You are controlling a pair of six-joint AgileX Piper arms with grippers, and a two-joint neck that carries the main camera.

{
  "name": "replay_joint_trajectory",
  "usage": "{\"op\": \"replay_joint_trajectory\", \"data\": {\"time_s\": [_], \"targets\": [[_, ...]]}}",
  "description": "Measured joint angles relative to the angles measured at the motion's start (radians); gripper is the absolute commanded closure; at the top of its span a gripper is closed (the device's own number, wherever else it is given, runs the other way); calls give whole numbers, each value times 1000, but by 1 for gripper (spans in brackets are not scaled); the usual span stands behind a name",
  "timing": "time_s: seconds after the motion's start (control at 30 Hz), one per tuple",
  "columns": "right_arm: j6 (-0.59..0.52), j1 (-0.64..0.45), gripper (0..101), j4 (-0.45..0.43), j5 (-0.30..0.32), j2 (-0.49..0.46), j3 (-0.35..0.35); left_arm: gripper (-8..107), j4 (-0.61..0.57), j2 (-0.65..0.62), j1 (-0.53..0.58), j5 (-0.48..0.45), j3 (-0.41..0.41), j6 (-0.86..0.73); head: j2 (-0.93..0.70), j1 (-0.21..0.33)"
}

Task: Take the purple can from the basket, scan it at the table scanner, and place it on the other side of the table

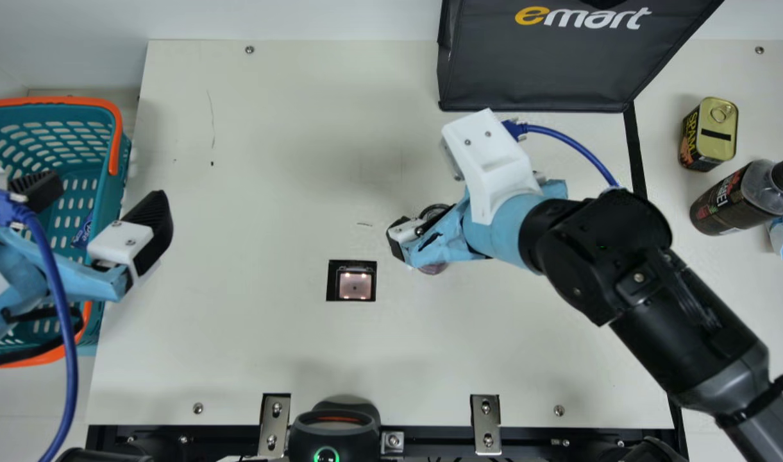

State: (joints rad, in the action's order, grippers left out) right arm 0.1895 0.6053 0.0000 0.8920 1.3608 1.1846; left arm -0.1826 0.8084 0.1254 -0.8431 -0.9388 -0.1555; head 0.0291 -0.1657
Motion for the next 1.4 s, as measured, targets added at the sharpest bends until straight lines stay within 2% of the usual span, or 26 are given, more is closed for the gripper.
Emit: {"op": "replay_joint_trajectory", "data": {"time_s": [0.37, 0.9, 1.23, 1.37, 1.4], "targets": [[84, 50, 6, -81, -22, 43, -33, 9, 0, 0, 0, 0, 0, 0, 2, 0], [127, 59, 6, -97, -60, 74, -90, 9, 0, 0, 0, 0, 0, 0, 0, 0], [136, 72, 73, -112, -70, 85, -93, 9, 0, 0, 0, 0, 0, 0, 0, 0], [140, 81, 100, -117, -54, 85, -84, 9, 0, 0, 0, 0, 0, 0, 0, 0], [143, 84, 101, -119, -50, 84, -79, 9, 0, 0, 0, 0, 0, 0, 0, 0]]}}
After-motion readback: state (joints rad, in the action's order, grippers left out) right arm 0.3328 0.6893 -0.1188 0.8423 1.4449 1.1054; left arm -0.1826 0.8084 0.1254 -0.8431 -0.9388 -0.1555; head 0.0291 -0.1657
